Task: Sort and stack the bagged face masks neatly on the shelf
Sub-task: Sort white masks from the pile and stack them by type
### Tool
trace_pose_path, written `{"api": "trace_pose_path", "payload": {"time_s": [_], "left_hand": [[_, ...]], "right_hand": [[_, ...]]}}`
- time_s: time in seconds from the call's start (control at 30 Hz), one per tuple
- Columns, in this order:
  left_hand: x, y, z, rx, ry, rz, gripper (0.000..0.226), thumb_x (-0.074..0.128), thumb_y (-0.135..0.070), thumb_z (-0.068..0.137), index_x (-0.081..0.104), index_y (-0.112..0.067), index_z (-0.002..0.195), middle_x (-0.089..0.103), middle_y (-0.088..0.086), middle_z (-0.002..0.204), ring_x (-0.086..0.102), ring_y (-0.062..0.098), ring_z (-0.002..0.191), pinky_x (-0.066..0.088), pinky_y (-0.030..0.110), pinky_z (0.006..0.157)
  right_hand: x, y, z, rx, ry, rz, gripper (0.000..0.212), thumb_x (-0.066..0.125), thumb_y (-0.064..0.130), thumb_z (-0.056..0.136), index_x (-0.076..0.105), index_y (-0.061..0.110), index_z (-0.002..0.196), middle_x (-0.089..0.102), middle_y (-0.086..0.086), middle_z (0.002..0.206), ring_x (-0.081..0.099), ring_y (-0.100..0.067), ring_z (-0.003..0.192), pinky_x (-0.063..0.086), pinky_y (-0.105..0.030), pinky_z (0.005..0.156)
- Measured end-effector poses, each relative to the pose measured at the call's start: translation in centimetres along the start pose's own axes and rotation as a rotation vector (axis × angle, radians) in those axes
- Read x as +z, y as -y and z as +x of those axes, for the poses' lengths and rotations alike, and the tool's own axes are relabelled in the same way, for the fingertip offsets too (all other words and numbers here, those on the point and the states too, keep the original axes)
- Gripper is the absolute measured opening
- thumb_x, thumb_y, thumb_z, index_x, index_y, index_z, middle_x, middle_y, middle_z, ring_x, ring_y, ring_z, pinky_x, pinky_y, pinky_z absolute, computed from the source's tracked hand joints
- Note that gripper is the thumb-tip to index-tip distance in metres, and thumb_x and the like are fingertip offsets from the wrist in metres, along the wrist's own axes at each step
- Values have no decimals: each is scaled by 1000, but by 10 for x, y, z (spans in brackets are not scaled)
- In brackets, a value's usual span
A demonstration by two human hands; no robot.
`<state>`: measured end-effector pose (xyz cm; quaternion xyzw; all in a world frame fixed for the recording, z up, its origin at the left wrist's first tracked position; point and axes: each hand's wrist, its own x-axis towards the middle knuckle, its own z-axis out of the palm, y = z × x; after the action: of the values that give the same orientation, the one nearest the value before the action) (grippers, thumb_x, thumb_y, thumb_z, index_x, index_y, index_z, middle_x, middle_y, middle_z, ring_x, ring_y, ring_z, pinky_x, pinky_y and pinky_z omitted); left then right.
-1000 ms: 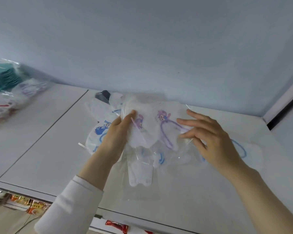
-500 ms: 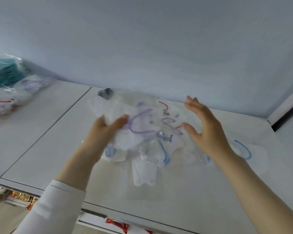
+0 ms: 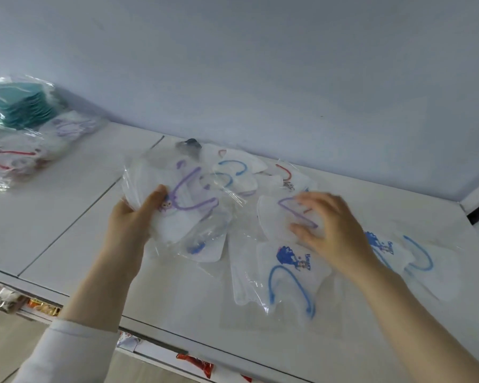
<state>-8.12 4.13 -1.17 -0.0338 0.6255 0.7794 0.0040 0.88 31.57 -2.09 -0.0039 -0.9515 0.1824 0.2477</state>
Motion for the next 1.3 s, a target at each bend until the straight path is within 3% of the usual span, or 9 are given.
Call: {"api": "trace_pose_path", "payload": {"time_s": [0.13, 0.23, 0.4, 0.5, 0.57, 0.73, 1.0, 1.17, 1.3], "left_hand": [[6, 0, -6, -8, 56, 5, 6, 58, -16, 90, 65, -16, 90, 72, -9, 68, 67, 4, 62, 54, 17, 55], [0, -1, -5, -21, 39, -4, 7, 58, -17, 91, 64, -15, 91, 72, -9, 67, 67, 4, 60, 53, 17, 54], [-7, -6, -3, -32, -5, -27, 6, 57, -17, 92, 62, -18, 89, 70, -12, 62, 65, 2, 56, 53, 16, 51], [0, -3, -5, -62, 32, 12, 6, 59, -17, 91, 64, -16, 89, 71, -9, 63, 66, 4, 57, 54, 18, 52], [12, -1, -10, -99, 122, 65, 9, 60, -18, 90, 66, -13, 93, 73, -6, 69, 68, 9, 62, 56, 24, 59], [38, -6, -35, -218, 485, 95, 21, 56, -27, 86, 66, -11, 96, 74, 0, 77, 71, 13, 69, 58, 24, 61], [46, -4, -45, -130, 698, 205, 30, 70, -32, 78, 65, -18, 104, 74, -6, 88, 70, 8, 86, 54, 18, 71], [36, 3, -29, -78, 389, 133, 31, 77, -25, 69, 67, -12, 95, 72, -5, 76, 68, 12, 74, 53, 19, 61], [8, 0, -9, -17, 168, 37, 33, 84, -28, 62, 68, -14, 87, 69, -6, 72, 65, 9, 68, 54, 20, 60]], "right_hand": [[19, -12, 26, 419, 307, -243, 86, 65, 65, 68, 45, 10, 131, 51, -10, 123, 38, -29, 117, 27, -30, 98], [24, -22, 34, 460, 165, -99, 61, 71, 46, 74, 56, 10, 121, 64, -5, 104, 50, -27, 108, 28, -29, 90], [-12, -27, 45, 609, -205, 541, 39, 66, 10, 83, 58, 5, 121, 61, 2, 82, 57, -10, 76, 45, -21, 72], [-43, -6, 40, 439, -428, 614, 8, 63, 14, 87, 65, 21, 90, 63, 20, 66, 53, 10, 62, 41, -10, 66], [-57, 21, 30, 177, -406, 641, 18, 61, 11, 88, 60, 28, 83, 63, 29, 70, 55, 13, 70, 39, -5, 72], [-31, 29, -8, -506, -29, 198, 32, 44, 20, 98, 72, 25, 83, 68, 8, 106, 56, -17, 116, 35, -39, 105], [-21, 29, -18, -591, -80, 143, 37, 39, 5, 98, 74, 14, 91, 64, 4, 116, 51, -19, 124, 34, -43, 108], [-7, 12, -4, -63, -209, 296, 36, 54, -1, 89, 58, 15, 121, 55, 7, 125, 50, -3, 119, 38, -19, 103], [3, -3, 37, 305, 22, 273, 43, 66, 19, 85, 55, 16, 127, 56, 4, 129, 49, -17, 125, 32, -16, 100]]}}
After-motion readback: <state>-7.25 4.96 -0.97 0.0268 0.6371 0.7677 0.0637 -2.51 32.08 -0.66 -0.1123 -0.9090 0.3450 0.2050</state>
